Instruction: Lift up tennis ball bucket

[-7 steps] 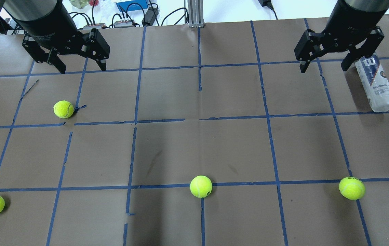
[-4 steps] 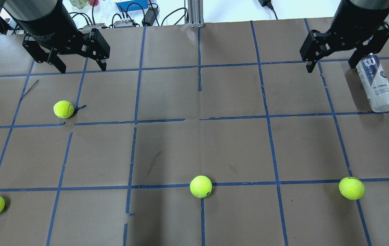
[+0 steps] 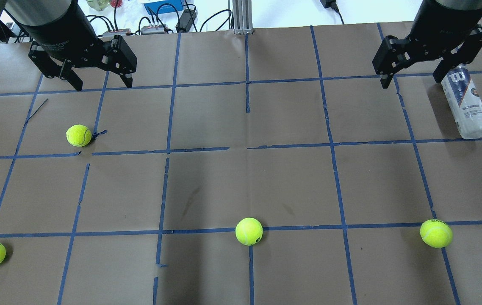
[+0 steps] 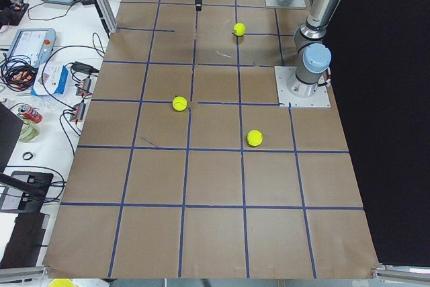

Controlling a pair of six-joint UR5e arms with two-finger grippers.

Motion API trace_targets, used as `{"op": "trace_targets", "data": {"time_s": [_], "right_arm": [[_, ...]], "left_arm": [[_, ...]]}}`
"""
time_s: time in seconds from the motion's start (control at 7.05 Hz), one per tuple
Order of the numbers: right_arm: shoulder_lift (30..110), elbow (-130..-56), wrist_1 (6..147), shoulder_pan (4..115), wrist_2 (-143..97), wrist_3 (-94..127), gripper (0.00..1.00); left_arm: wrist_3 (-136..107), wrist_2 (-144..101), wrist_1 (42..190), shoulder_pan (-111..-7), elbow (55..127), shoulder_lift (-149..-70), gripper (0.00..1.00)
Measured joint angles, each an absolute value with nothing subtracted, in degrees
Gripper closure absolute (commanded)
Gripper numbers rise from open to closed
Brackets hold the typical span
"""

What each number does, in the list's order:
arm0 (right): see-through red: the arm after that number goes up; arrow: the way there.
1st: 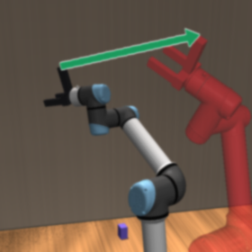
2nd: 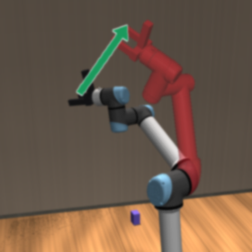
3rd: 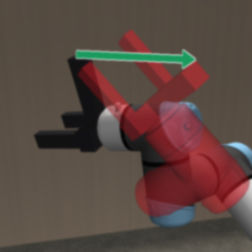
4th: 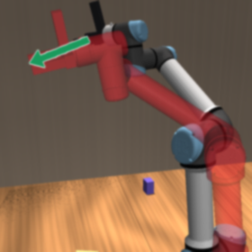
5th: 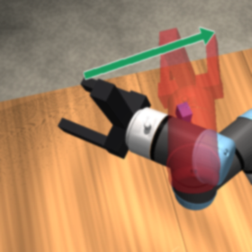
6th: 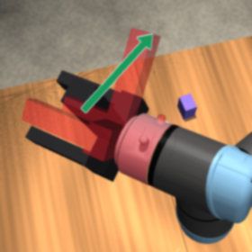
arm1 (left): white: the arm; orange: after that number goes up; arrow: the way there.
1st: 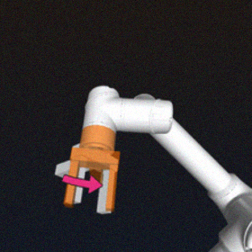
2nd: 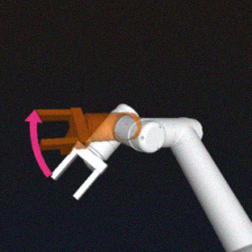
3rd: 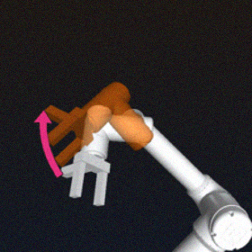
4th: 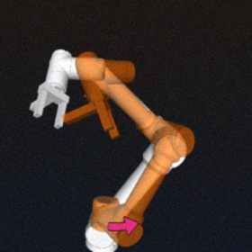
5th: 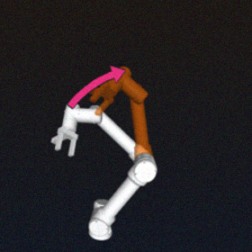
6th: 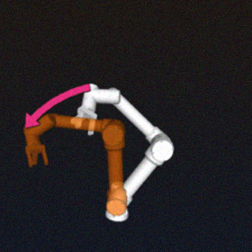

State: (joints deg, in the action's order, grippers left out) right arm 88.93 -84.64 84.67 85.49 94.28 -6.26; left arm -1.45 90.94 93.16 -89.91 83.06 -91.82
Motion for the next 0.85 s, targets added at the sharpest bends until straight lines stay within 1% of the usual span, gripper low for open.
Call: {"op": "trace_targets", "data": {"time_s": [0.85], "right_arm": [[88.3, -84.9, 84.7, 85.5, 91.8, -6.2, 0.0]], "left_arm": [[-1.4, 91.0, 93.2, -90.0, 83.1, -91.8, 0.0]]}}
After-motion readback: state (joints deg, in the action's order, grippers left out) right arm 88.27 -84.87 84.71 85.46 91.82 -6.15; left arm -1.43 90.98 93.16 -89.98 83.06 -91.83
